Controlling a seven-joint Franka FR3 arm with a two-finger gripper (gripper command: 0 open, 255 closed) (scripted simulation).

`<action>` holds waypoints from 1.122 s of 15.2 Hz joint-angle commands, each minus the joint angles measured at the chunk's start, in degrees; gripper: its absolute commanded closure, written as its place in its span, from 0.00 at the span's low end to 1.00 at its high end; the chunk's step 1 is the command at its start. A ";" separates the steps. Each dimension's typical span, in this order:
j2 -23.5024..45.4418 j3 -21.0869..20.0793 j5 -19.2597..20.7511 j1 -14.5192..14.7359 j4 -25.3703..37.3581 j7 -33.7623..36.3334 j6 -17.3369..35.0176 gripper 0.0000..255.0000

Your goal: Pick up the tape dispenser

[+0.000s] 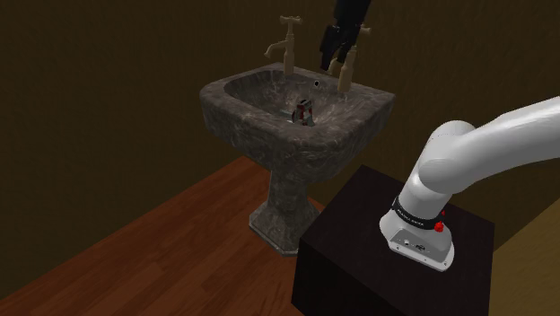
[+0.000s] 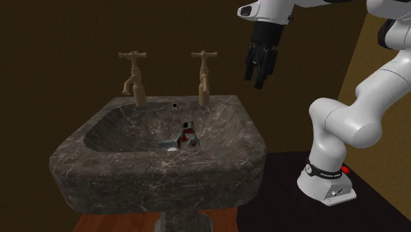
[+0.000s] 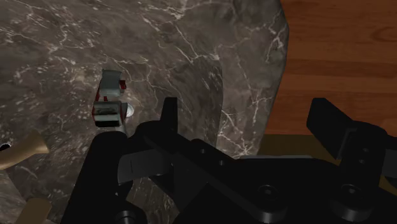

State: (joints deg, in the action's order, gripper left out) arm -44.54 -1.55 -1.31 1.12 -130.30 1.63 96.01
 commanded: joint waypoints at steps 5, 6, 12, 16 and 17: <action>5.89 2.75 0.34 -0.82 -0.58 -2.35 5.46 0.00; 7.49 3.42 0.36 -0.99 -0.55 -2.95 6.77 0.00; 18.06 7.39 -0.26 -1.80 1.10 -6.74 14.04 0.00; 25.86 9.87 -1.56 -2.15 3.59 -9.57 18.09 0.00; 27.88 10.46 -2.02 -2.23 4.39 -10.32 18.98 0.00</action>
State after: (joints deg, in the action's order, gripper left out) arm -18.90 8.19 -2.89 -0.99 -126.78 -7.77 113.92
